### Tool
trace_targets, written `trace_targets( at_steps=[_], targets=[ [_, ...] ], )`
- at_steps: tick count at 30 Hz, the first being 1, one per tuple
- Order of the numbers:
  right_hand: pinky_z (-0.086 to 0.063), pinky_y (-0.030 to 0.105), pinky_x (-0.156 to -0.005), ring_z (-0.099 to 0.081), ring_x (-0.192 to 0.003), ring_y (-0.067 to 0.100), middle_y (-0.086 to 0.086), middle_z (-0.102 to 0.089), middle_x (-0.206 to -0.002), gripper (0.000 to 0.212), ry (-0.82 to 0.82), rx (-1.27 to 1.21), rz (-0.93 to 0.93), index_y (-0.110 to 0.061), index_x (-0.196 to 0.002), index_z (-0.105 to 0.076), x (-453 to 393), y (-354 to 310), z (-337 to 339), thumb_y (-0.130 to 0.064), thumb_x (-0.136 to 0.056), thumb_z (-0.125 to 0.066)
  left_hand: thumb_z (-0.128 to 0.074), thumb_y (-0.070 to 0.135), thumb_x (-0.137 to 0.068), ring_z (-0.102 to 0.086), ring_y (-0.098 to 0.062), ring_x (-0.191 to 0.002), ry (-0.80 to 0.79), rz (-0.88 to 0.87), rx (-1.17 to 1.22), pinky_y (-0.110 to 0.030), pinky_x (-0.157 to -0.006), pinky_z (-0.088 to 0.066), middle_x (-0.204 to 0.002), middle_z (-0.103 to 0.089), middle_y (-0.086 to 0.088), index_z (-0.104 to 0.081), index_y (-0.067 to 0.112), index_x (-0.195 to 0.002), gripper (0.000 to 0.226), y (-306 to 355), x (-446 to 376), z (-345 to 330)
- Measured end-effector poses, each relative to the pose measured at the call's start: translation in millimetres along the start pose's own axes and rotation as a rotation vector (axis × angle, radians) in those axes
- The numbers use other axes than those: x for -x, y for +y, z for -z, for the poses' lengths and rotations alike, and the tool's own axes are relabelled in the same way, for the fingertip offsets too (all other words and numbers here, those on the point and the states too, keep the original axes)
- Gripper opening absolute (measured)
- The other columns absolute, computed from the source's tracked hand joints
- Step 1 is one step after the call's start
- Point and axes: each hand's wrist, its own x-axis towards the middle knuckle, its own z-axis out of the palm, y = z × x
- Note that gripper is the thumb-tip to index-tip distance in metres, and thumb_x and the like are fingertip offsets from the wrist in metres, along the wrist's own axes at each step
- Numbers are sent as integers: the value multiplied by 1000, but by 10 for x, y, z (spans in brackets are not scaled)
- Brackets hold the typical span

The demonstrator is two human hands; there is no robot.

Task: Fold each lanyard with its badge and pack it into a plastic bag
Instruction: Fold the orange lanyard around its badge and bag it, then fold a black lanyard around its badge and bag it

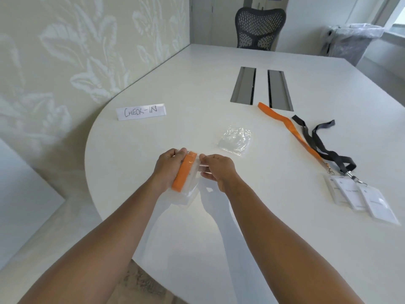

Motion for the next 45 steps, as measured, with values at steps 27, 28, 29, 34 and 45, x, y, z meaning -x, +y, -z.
trace_targets(
  at_steps=[27,28,29,34,45],
  targets=[
    [-60,45,-81,-70,-90,28,6,-67,-106,35,84,537,183,-11,-111,-63,-178,393,-832,-30,-83,-73,-54,51,-96,-62,-25,-106,346,-189,-571,-36,-81,-48,-108,-68,1,-65,20,-113,37,-428,-214,673],
    [-60,46,-82,-71,-91,28,6,-67,-105,36,85,517,176,-12,-111,-62,-182,390,-812,-32,-83,-73,-55,51,-96,-59,-26,-108,369,-204,-578,-38,-84,-48,-108,-67,1,-65,20,-113,36,-419,-213,668],
    [-60,46,-82,-72,-89,27,6,-68,-103,36,88,496,163,-12,-110,-61,-184,379,-785,-34,-83,-73,-55,50,-96,-57,-26,-110,395,-219,-588,-40,-87,-48,-108,-66,1,-65,21,-113,35,-401,-211,658],
    [-58,38,-86,-72,-86,22,1,-68,-106,29,131,459,144,-15,-107,-61,-201,287,-526,-34,-86,-70,-57,46,-95,-52,-27,-114,445,-312,-612,-41,-93,-42,-111,-64,1,-65,21,-112,31,-181,-202,497],
    [-58,35,-82,-70,-93,20,-2,-68,-105,26,280,487,213,-20,-104,-62,-31,-112,443,-35,-84,-70,-59,41,-94,-56,-20,-105,188,-492,-577,-32,-75,-44,-100,-70,10,-69,23,-97,21,218,-117,-550]
  ],
)
